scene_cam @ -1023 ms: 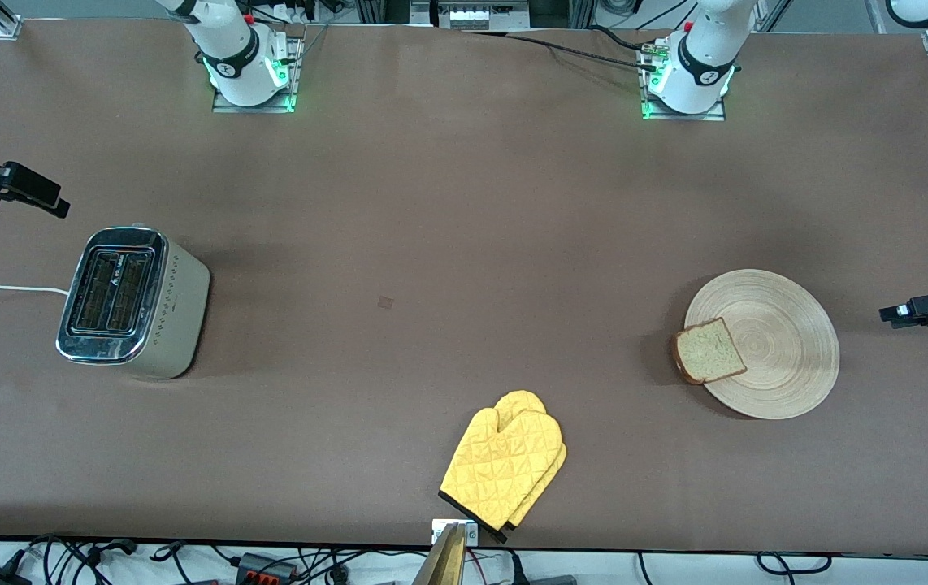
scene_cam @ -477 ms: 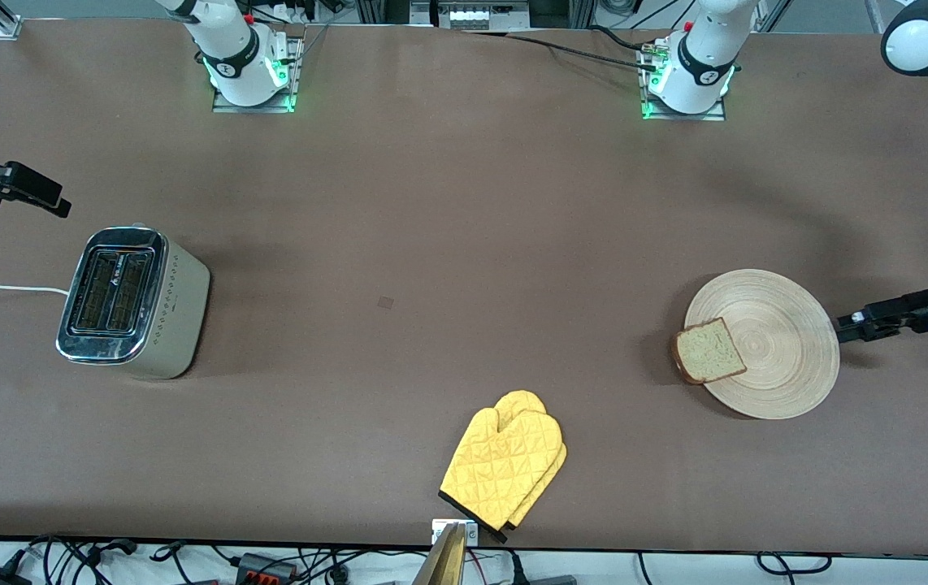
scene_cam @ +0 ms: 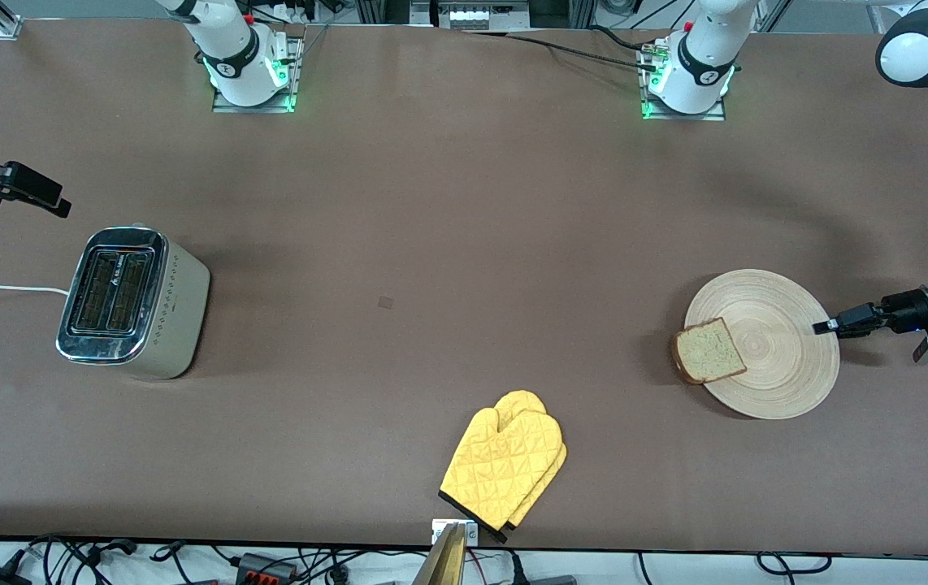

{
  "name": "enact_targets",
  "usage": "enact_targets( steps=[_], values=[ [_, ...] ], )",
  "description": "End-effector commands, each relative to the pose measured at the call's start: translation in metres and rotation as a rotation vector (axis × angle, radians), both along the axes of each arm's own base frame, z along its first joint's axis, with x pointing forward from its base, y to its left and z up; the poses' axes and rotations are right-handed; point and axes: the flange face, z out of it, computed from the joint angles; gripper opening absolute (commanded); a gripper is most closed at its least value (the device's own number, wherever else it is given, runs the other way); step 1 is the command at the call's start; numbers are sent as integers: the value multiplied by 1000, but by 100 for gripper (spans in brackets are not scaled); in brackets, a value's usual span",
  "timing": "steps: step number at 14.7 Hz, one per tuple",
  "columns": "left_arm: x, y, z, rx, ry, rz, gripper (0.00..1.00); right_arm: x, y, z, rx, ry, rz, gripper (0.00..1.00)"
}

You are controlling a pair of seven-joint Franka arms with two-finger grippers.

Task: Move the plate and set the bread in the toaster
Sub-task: 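Push the wooden plate with the left gripper toward the toaster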

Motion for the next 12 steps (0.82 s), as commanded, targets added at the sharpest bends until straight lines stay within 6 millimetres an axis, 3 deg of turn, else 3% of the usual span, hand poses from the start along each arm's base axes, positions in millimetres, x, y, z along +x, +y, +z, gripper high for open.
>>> enact_targets(
  steps=[1, 4, 8, 12],
  values=[
    [2, 4, 4, -8, -39, -15, 10, -4, 2, 5, 10, -3, 3, 100],
    [2, -1, 9, -35, -37, -40, 10, -4, -1, 3, 11, 2, 0, 100],
    [2, -36, 17, -144, 0, -167, 7, -3, -1, 3, 12, 2, -2, 100],
    [21, -115, 28, -256, 59, -351, 2, -3, -2, 3, 12, 0, -3, 100]
  ],
)
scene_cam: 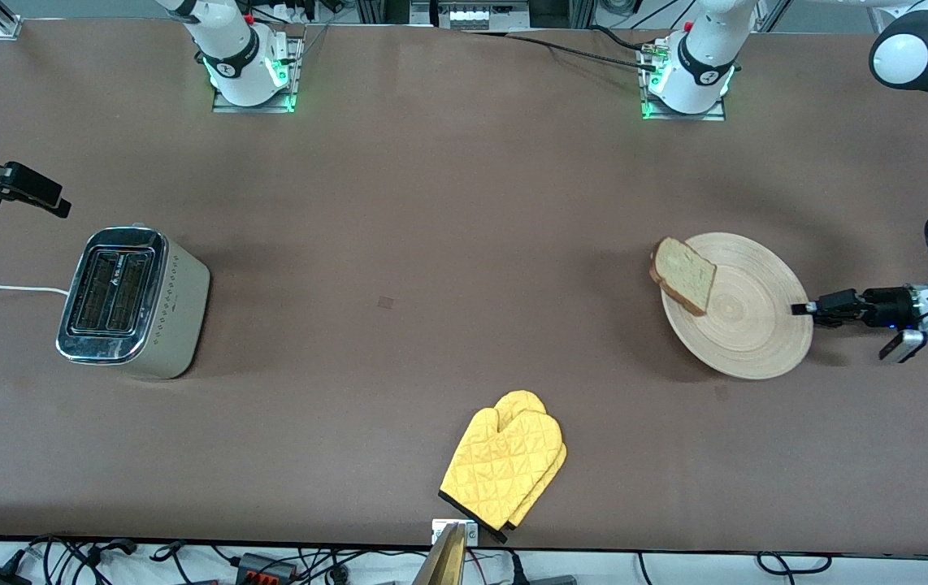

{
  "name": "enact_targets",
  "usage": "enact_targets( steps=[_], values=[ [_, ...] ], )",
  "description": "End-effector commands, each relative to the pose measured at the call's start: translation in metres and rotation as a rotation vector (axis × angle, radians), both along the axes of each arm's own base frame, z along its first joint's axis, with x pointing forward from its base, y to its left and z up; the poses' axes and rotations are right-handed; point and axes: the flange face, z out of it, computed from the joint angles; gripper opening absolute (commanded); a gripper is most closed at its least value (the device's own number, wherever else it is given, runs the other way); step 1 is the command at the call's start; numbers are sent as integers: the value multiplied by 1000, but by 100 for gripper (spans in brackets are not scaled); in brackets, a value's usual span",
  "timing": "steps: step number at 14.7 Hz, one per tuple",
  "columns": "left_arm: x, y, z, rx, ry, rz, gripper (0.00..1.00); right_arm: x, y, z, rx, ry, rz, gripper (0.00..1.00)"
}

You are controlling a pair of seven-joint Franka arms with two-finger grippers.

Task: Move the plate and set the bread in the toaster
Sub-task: 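Push the wooden plate with the left gripper toward the toaster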

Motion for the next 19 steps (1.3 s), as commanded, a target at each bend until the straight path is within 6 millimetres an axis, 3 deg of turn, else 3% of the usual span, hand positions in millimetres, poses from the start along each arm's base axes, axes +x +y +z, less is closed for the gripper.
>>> enact_targets(
  steps=[1, 5, 7, 9, 11, 14, 16, 19],
  values=[
    [20, -62, 14, -59, 56, -131, 2, -3, -1, 2, 12, 0, -2, 100],
    [50, -129, 25, -3, 98, -139, 2, -2, -2, 4, 9, -2, -1, 100],
    [57, -168, 12, -17, 99, -96, 2, -2, 2, 10, 10, -13, 6, 100],
    [61, -206, 14, 16, 90, -40, 2, -1, 0, 7, 9, -7, 3, 100],
    [57, -241, 9, 12, 96, 34, 2, -1, -1, 6, 11, -4, 1, 100],
    [57, -300, 19, 55, 97, 112, 2, 2, -1, -2, 10, 14, 3, 100],
    [45, -323, 27, 78, 107, 126, 2, 2, -2, -3, 11, 22, 9, 100],
    [18, -383, 38, 129, 123, 225, 2, 0, -3, -4, 12, 34, 9, 100]
  ],
)
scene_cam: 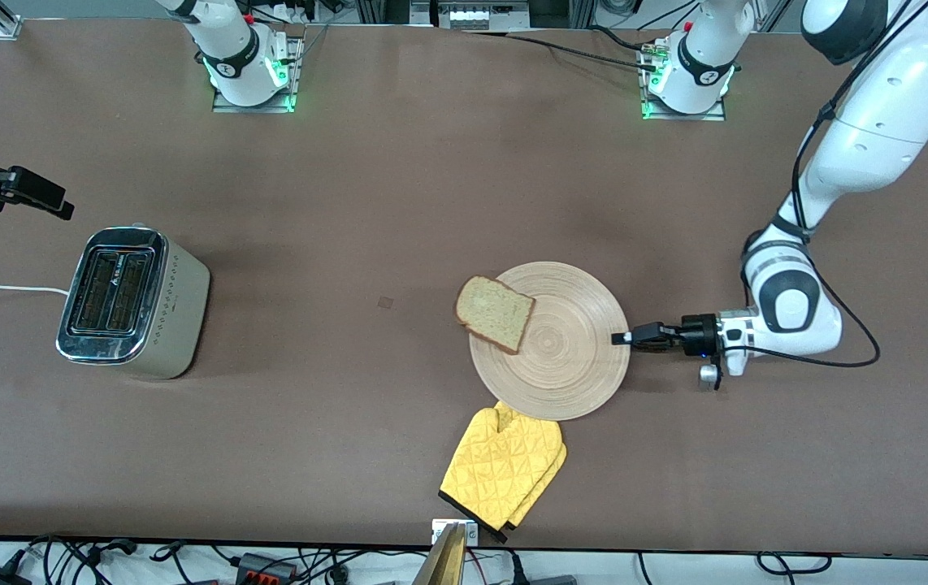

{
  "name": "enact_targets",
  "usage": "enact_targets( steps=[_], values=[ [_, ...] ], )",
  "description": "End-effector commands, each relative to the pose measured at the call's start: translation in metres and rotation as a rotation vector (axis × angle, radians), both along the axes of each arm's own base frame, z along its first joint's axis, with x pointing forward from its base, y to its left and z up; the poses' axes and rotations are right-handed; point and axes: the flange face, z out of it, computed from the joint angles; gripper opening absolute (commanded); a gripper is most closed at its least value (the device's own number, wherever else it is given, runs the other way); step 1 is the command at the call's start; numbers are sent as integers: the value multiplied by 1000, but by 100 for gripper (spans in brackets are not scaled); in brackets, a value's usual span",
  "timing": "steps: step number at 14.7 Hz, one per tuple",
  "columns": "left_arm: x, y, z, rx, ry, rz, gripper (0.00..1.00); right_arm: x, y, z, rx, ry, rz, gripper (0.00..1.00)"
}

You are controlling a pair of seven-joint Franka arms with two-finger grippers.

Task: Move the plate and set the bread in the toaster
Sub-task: 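Push the wooden plate with the left gripper toward the toaster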

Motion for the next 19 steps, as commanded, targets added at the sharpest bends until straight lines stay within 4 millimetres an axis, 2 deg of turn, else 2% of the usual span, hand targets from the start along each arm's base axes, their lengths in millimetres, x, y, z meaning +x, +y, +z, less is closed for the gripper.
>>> enact_targets(
  steps=[1, 4, 6, 7, 10, 12, 15, 19],
  values=[
    [-38, -55, 22, 67, 9, 70, 2, -4, -1, 2, 14, 25, 19, 100],
    [-51, -97, 24, 94, 12, 103, 2, -5, -1, 1, 15, 31, 29, 100],
    [-67, -133, 20, 106, 37, 114, 2, -5, -1, 1, 15, 34, 29, 100],
    [-73, -144, 17, 123, 45, 131, 2, -5, 0, -1, 15, 42, 32, 100],
    [-91, -164, 8, 103, 60, 160, 2, -5, 2, -2, 16, 50, 37, 100],
    [-111, -190, 1, 72, 39, 183, 2, -5, 2, -2, 16, 50, 37, 100],
    [-130, -214, -7, 64, 11, 222, 2, -6, 5, -4, 16, 60, 40, 100],
    [-140, -230, -9, 83, 0, 223, 4, -4, 9, -9, 25, 69, 46, 100]
  ],
)
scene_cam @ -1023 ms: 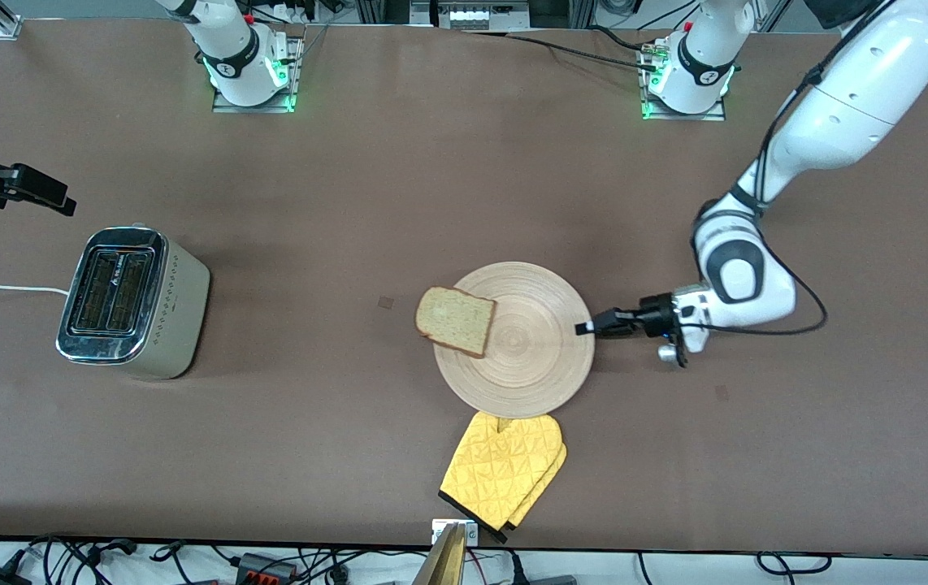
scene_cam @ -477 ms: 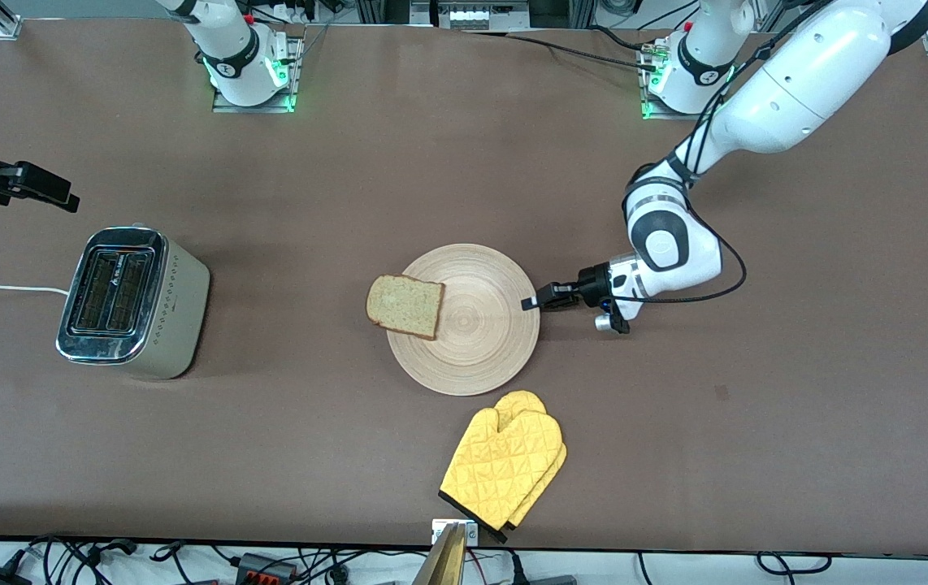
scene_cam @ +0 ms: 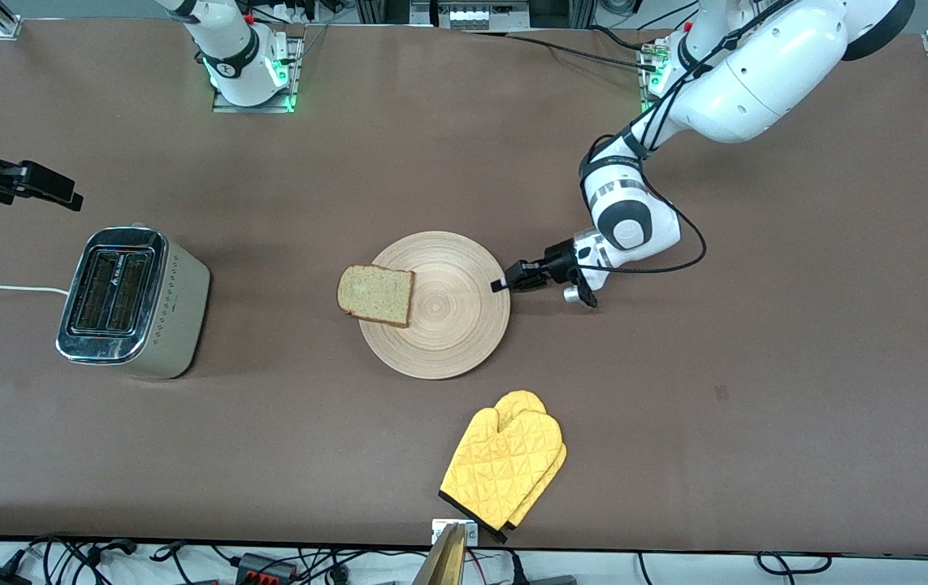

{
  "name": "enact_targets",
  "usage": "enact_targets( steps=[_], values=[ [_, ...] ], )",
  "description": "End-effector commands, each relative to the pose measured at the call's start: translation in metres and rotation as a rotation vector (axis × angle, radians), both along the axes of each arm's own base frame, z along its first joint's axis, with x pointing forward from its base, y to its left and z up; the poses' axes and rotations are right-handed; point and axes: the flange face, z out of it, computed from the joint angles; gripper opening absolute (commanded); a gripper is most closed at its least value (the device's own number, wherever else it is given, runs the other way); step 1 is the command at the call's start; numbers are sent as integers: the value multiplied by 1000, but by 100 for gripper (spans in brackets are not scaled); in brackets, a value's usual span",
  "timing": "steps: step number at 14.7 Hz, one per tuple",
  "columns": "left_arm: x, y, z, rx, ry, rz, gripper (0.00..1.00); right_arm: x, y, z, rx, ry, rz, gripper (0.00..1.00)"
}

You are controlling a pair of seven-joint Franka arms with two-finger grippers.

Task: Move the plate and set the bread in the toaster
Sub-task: 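Push the wooden plate with the left gripper toward the toaster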

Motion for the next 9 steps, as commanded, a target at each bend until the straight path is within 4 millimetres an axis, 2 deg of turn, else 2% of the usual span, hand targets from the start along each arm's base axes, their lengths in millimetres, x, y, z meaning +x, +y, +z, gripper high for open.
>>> enact_targets(
  steps=[1, 2, 3, 4, 8, 9],
  values=[
    [-2, -9, 5, 0, -26, 2, 12, 0, 5, -1, 36, 12, 17, 100],
    [-3, -10, 3, 0, -22, 1, 32, 0, 5, -1, 47, 13, 12, 100],
    [-4, -9, 1, 3, -21, 0, 93, 0, 5, -1, 50, 16, 10, 100],
    [-2, -7, 2, 4, -26, 1, 100, -1, 5, -2, 50, 22, 11, 100],
    [16, 17, 10, 21, -81, 19, 100, 0, 6, -4, 52, 27, 12, 100],
    [20, 24, 10, 26, -104, 19, 100, 4, 7, -12, 54, 39, 13, 100]
  ],
)
